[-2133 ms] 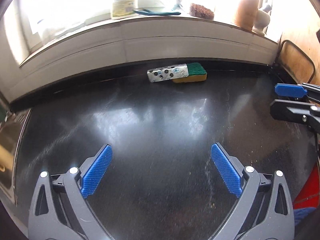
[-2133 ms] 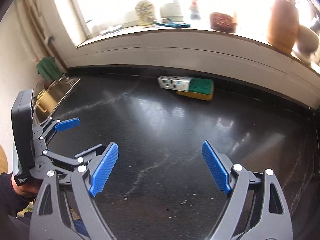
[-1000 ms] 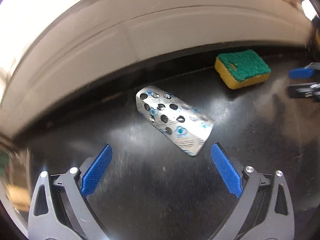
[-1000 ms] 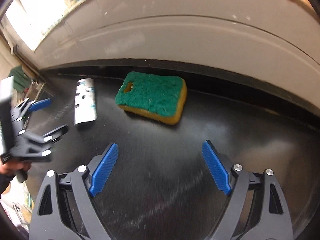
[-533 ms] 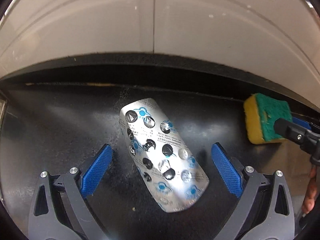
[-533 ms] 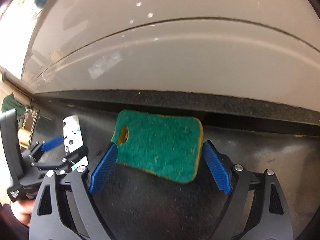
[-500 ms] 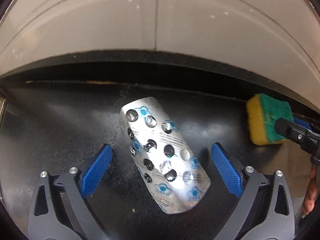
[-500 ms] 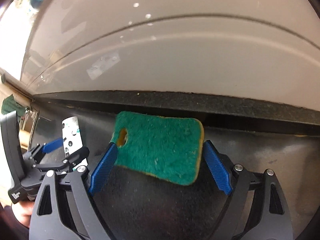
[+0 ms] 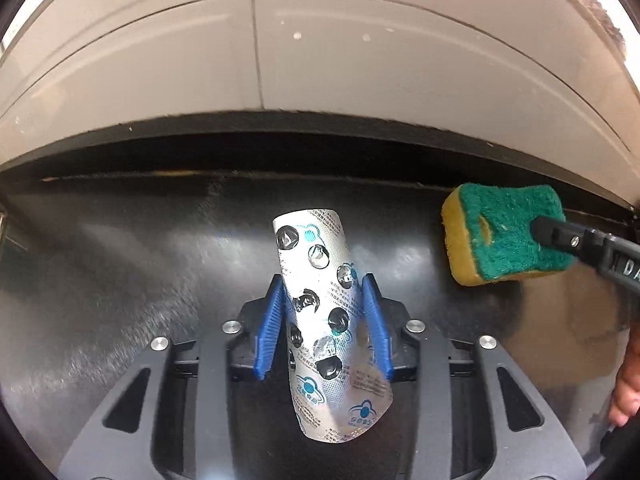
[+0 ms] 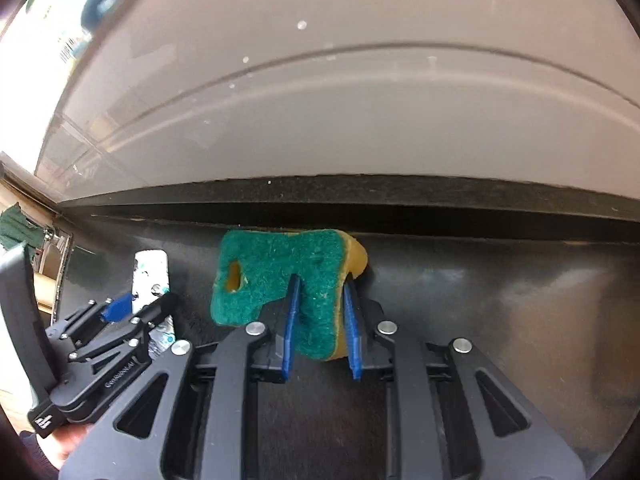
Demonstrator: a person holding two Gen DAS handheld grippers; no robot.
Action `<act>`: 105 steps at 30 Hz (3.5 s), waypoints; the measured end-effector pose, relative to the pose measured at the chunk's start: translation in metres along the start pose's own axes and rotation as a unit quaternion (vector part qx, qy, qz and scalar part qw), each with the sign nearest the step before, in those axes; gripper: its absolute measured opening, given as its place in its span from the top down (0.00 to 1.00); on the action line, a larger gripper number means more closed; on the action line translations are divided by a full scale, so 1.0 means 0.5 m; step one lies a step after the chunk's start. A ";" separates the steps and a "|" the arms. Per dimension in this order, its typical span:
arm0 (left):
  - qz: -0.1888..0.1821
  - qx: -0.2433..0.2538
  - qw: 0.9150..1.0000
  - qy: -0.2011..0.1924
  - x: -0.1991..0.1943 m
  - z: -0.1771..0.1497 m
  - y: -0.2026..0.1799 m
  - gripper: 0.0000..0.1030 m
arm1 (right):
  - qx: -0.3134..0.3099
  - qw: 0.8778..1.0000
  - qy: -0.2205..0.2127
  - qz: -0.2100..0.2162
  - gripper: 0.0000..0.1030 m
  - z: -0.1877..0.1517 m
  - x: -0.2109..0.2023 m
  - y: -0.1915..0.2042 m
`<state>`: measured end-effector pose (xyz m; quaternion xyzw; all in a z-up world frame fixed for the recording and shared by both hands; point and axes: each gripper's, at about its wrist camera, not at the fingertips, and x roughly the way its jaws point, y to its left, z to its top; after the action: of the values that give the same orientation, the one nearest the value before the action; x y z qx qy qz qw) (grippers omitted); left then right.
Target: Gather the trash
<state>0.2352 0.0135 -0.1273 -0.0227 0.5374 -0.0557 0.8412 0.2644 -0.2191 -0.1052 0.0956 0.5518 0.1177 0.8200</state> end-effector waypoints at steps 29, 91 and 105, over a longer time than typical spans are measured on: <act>0.034 -0.038 0.997 -0.057 -0.363 -0.276 0.062 0.64 | -0.107 0.993 -0.045 0.034 0.84 -0.236 -0.277 0.146; 0.218 -0.385 0.897 -0.022 -0.538 -0.975 0.623 0.07 | -0.612 0.758 0.118 0.194 0.09 -0.801 -0.103 1.073; 0.135 -0.104 0.972 -0.164 -0.568 -0.461 0.250 0.07 | -0.319 0.942 -0.090 -0.057 0.07 -0.450 -0.375 0.454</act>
<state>-0.0834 0.1764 0.0194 -0.0457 0.3930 0.1191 0.9106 -0.0322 -0.0525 0.0415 -0.1928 0.4141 0.2313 0.8590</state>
